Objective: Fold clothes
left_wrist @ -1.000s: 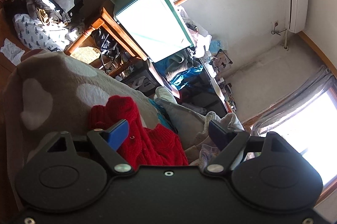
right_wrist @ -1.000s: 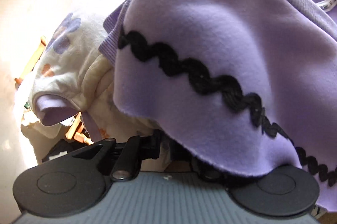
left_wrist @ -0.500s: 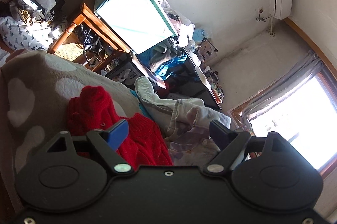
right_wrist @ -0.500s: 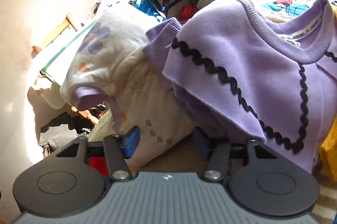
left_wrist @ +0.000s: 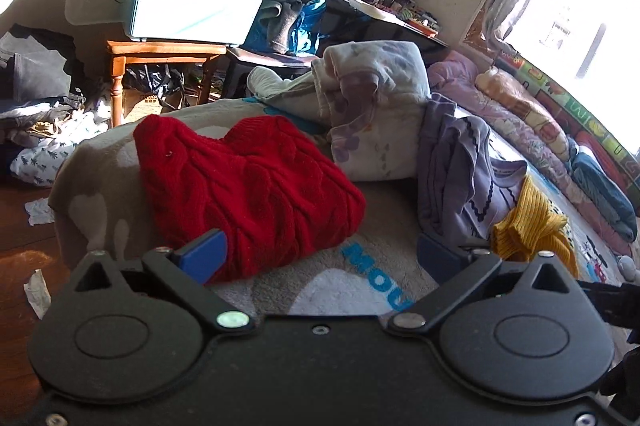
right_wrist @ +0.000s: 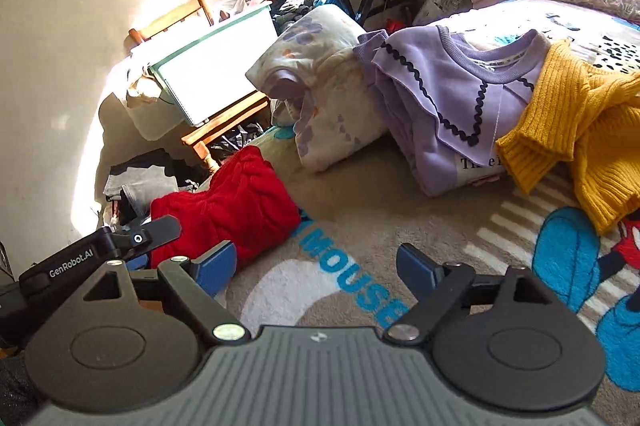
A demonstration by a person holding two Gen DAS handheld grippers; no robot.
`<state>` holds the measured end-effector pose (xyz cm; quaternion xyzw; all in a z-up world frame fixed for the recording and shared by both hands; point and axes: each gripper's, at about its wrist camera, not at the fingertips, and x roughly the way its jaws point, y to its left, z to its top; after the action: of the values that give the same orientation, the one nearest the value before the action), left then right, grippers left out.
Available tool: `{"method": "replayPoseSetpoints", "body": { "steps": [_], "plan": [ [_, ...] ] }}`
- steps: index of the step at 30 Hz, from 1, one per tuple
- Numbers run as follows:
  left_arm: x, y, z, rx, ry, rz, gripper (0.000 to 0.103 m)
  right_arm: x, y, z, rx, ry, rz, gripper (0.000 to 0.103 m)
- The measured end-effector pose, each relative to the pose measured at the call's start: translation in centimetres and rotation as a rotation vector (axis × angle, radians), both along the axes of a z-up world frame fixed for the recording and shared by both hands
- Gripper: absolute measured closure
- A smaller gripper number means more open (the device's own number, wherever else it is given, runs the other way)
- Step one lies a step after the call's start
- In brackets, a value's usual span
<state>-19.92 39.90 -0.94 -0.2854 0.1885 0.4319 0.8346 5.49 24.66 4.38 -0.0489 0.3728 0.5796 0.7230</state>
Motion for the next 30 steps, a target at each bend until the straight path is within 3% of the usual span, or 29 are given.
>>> {"method": "replayPoseSetpoints", "body": {
  "steps": [4,10,20,30],
  "plan": [
    [-1.8,-2.0,0.8,0.026,0.126,0.049,0.000,-2.6,-2.1,1.2,-0.008,-0.042,0.001,0.009],
    [-4.2,-3.1,3.8,-0.020,0.207,0.151,0.000,-5.7,-2.6,3.5,-0.020,-0.113,0.024,0.006],
    [-6.4,-5.6,7.2,0.112,0.285,0.174,0.000,-9.4,-3.6,6.7,0.006,-0.178,0.061,0.002],
    [-6.4,-7.1,7.6,0.111,0.289,0.134,0.000,-10.1,-4.8,6.6,-0.016,-0.210,0.040,0.002]
  ]
}}
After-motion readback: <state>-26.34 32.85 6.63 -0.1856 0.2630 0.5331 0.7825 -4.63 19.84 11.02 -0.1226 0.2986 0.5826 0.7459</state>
